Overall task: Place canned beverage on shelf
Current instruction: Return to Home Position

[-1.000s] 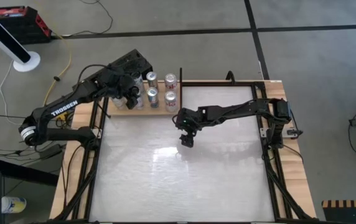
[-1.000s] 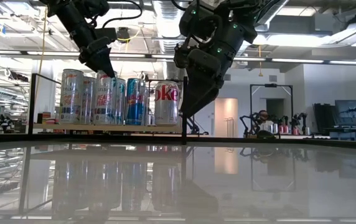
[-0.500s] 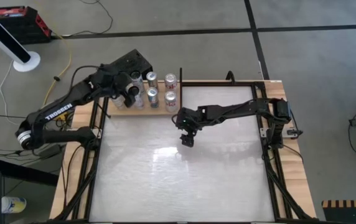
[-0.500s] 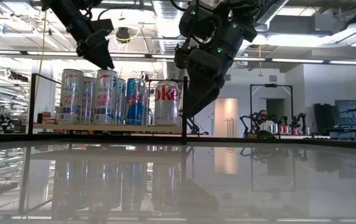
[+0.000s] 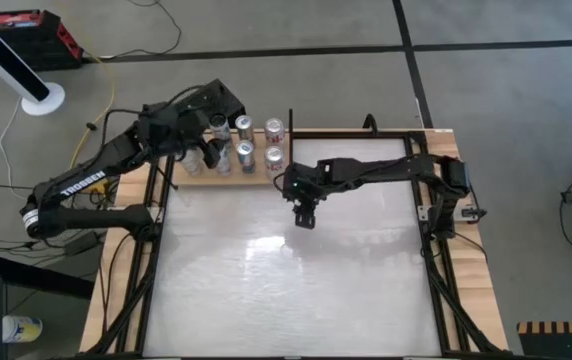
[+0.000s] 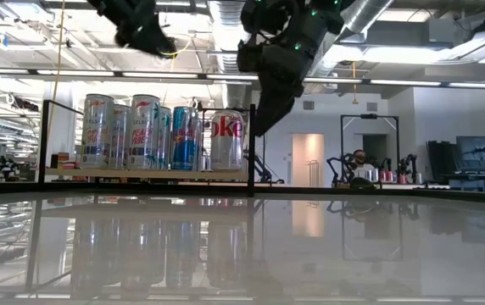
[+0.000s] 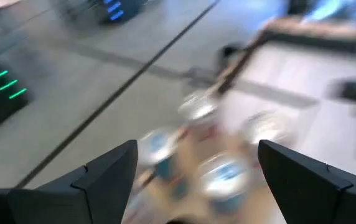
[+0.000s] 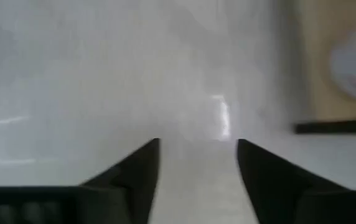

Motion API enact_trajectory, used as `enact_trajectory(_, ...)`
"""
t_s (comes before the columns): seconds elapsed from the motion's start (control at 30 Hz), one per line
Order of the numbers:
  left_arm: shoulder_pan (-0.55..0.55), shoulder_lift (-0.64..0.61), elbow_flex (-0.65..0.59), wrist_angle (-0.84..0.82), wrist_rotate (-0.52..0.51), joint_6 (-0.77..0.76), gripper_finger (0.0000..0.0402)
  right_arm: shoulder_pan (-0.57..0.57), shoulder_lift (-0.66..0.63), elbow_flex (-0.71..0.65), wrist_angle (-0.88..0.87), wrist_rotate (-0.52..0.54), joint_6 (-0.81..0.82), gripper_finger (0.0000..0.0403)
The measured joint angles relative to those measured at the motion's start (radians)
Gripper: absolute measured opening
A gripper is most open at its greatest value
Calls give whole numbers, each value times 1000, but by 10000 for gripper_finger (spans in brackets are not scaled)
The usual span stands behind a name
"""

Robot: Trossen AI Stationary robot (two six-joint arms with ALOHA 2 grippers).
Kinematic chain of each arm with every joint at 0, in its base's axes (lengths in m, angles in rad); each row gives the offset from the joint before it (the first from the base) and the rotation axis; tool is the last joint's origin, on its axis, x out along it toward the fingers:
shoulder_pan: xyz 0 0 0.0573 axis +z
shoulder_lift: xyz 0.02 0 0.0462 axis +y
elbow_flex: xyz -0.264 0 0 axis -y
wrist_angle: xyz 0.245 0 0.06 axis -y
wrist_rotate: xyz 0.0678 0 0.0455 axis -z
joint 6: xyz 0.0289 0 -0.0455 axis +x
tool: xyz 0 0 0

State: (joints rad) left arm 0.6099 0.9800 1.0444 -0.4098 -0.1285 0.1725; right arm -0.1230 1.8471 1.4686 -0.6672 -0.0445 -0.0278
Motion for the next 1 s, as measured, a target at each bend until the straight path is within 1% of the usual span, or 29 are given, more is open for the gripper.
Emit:
enact_trajectory(0.07,-48,0,2,35,88,-28,316,-4,-28,1,-33,43,-6,189)
enact_trajectory(0.17,-133,10,-22,69,250,-55,313,-10,-86,-7,-111,85,-7,87)
enact_trajectory(0.2,-170,18,-36,81,287,-59,309,-10,-111,-16,-147,96,-3,50)
enact_trajectory(0.23,-209,22,-55,89,310,-62,305,-9,-139,-25,-174,99,-2,26)
enact_trajectory(0.27,-247,24,-77,95,318,-68,300,-7,-169,-40,-184,99,1,19)
enact_trajectory(0.33,-333,23,-112,126,319,-84,286,-2,-249,-80,-193,100,15,25)
enact_trajectory(0.4,-419,5,-141,155,280,-84,266,-1,-353,-155,-159,100,17,31)
enact_trajectory(0.47,-498,-40,-173,144,208,-57,242,-2,-487,-273,-36,103,19,29)
enact_trajectory(0.5,-532,-68,-196,156,163,-45,228,-4,-562,-354,59,103,19,25)
enact_trajectory(0.57,-579,-142,-275,209,100,-17,200,-10,-707,-534,323,93,7,16)
enact_trajectory(0.63,-594,-218,-390,339,91,-8,172,-19,-836,-742,633,34,5,14)
enact_trajectory(0.73,-580,-313,-592,602,144,-38,134,-29,-956,-987,990,-57,61,19)
enact_trajectory(0.8,-563,-350,-703,750,158,-85,111,-30,-1009,-1104,1117,-63,113,27)
enact_trajectory(0.87,-543,-380,-778,814,149,-111,89,-29,-1048,-1191,1197,-56,144,33)
enact_trajectory(0.93,-517,-409,-821,833,128,-135,69,-30,-1074,-1256,1243,-48,167,32)
enact_trajectory(1.0,-490,-439,-843,817,120,-166,50,-31,-1093,-1299,1261,-28,200,27)
